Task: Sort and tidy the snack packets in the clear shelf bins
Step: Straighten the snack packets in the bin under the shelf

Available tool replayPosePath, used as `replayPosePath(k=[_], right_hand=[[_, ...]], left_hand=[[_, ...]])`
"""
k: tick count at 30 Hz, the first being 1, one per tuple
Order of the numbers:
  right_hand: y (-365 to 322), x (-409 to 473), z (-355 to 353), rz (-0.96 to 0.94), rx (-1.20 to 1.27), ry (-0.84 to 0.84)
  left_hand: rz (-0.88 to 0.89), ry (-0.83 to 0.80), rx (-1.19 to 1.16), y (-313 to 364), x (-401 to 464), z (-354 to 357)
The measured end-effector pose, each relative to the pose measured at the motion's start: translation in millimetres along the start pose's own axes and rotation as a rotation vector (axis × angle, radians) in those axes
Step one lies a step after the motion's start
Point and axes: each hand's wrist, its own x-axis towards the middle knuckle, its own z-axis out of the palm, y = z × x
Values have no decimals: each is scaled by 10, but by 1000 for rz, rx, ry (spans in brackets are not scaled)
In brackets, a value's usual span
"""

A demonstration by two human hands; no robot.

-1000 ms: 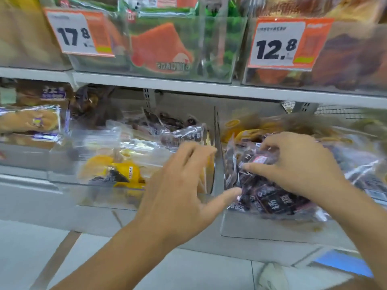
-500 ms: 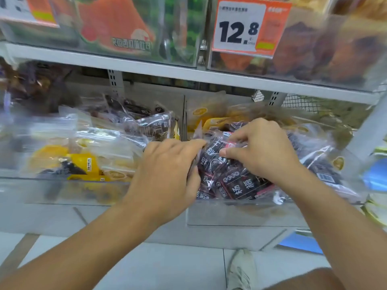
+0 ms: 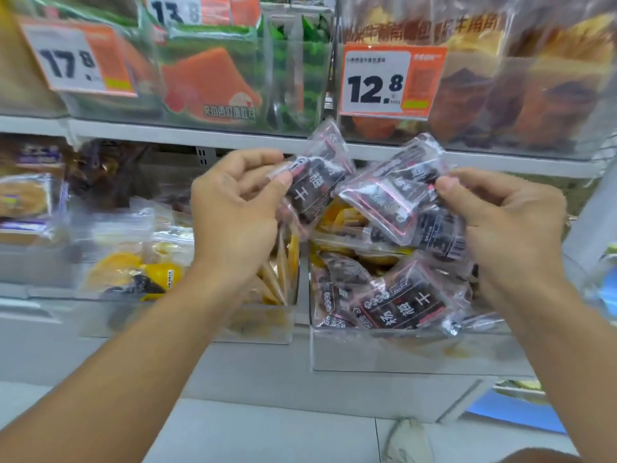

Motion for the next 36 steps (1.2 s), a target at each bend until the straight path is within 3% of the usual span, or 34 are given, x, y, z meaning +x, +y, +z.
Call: replayPosePath(k=[2,6,8,11,14,19,22,25,28,30,33,36], right_hand=[[-21,-38,71,-27,3,-5],[-297,-125,478,-117,37,-153],[-468,-168,799,-168,76,-259],[-614,-239,1454,-212,45,-431],[-519,-384,2099,-115,-60,-547],[-314,-499,2697,234,-109,-520],[-296,-369,2913,399,-170,-499],[-189,-177,3075,359,-321,-468],[-93,-120,3105,189,-599,-531],[-102,-190,3084,96,-678,-618],[-199,-299,3049,-7,-804,-792],[-353,-336,2880,-67,-885,-975]], left_hand=[[66,9,63,-10,51,-160],[476,103,436,-32,48,-852],[581,190,587,-102,113,-1272],[475,362,651,-266,221,-1807],[315,445,584,-421,301,-2131],[235,517,520,-488,379,-2244],[238,452,557,-531,419,-2179],[221,274,708,-671,458,-2084],[102,149,908,-774,466,-1994],[17,210,863,-737,437,-1935],[23,276,791,-668,400,-1861],[51,12,975,-754,374,-1842]])
